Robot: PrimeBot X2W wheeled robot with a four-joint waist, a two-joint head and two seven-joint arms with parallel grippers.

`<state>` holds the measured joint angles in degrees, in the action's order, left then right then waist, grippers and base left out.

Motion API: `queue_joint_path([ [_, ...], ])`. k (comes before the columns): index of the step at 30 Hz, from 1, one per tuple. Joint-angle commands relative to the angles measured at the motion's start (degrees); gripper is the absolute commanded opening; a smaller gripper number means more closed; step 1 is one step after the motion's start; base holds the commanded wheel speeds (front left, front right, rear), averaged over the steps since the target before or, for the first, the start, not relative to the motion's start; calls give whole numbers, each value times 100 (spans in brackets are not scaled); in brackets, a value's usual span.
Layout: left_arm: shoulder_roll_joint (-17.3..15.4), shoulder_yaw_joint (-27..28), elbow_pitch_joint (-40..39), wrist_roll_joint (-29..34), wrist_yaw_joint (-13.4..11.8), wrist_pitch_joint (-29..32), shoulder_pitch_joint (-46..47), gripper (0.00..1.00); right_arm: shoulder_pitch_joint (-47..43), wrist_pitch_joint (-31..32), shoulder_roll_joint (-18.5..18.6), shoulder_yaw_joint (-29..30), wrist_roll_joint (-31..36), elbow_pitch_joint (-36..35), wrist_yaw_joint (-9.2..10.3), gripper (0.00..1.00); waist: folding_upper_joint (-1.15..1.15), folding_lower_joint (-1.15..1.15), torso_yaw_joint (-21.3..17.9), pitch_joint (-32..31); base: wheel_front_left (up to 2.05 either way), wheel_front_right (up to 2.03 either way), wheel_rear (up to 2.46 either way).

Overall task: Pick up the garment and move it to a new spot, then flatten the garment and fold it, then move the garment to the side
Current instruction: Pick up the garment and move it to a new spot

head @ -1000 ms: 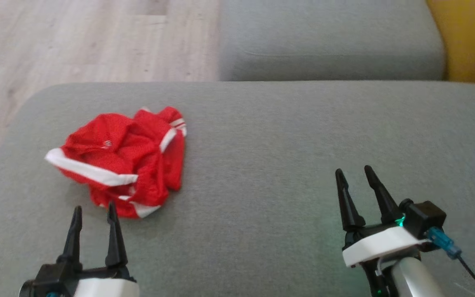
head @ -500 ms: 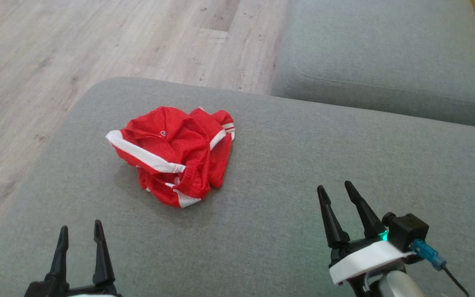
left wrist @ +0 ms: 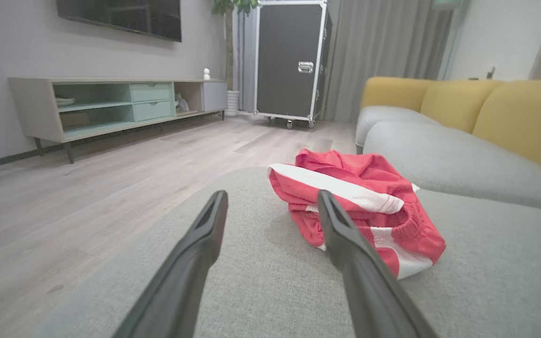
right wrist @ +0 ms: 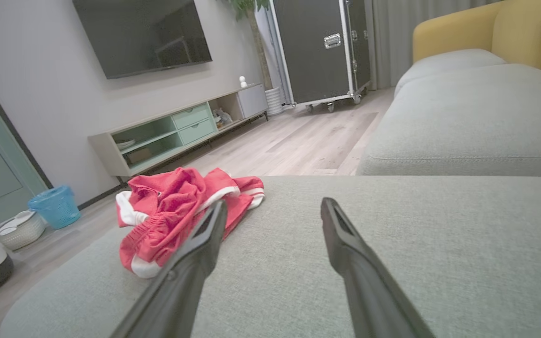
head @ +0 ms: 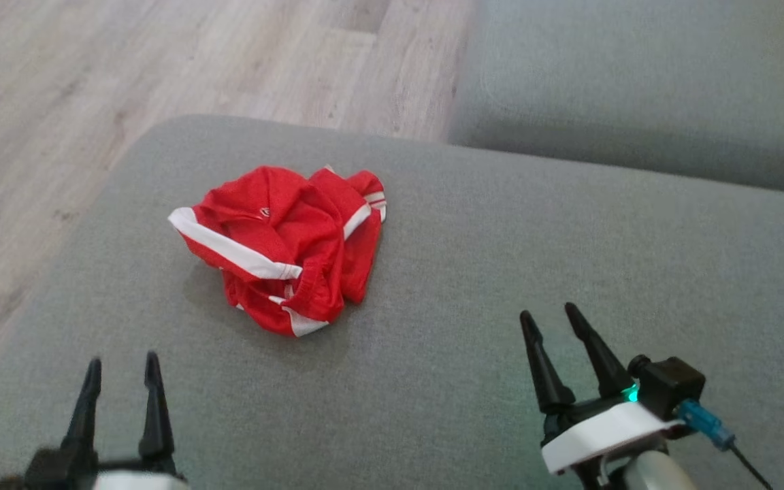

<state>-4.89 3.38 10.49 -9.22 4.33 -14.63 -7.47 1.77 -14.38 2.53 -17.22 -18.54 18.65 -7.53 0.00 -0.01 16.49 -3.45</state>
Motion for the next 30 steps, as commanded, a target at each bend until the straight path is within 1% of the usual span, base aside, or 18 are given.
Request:
queue_joint_path([
  [1,-275,47,-96,106,97,113,716,100,329,-62,34,-3,70,-234,4,100,0,1,-114,232,0,0,0],
  [3,-491,-185,-30,174,189,404,1071,100,390,-62,34,79,117,-264,4,100,0,1,-170,399,0,0,0],
  [6,-875,-647,155,183,284,1015,1666,100,497,-62,34,175,201,-303,4,100,0,1,-264,656,0,0,0],
  [7,-875,-647,155,183,284,1015,1666,100,497,-62,34,175,201,-303,4,100,0,1,-264,656,0,0,0],
  [9,-1167,-1023,323,105,306,1427,2056,100,576,-62,34,229,252,-332,4,100,0,1,-336,827,0,0,0],
  [12,-1705,-1782,525,-121,312,1875,2580,100,689,-62,34,302,292,-373,4,100,0,1,-449,1051,0,0,0],
  [15,-2181,-2400,730,-418,313,2136,2987,100,784,-62,34,357,313,-406,4,100,0,1,-564,1231,0,0,0],
  [18,-2540,-2834,924,-666,314,2166,3318,100,867,-62,34,402,330,-431,4,100,0,1,-663,1386,0,0,0],
  [22,-2814,-3220,1235,-803,314,2025,3687,100,976,-62,34,471,334,-440,4,100,0,1,-765,1549,0,0,0],
  [27,-2966,-3749,1522,-1024,315,2097,3952,100,1067,-62,34,515,330,-444,4,100,0,1,-854,1649,0,0,0],
  [30,-3050,-4051,1586,-1262,315,2209,4011,99,1088,-62,34,542,328,-440,4,100,0,1,-893,1657,0,0,0],
])
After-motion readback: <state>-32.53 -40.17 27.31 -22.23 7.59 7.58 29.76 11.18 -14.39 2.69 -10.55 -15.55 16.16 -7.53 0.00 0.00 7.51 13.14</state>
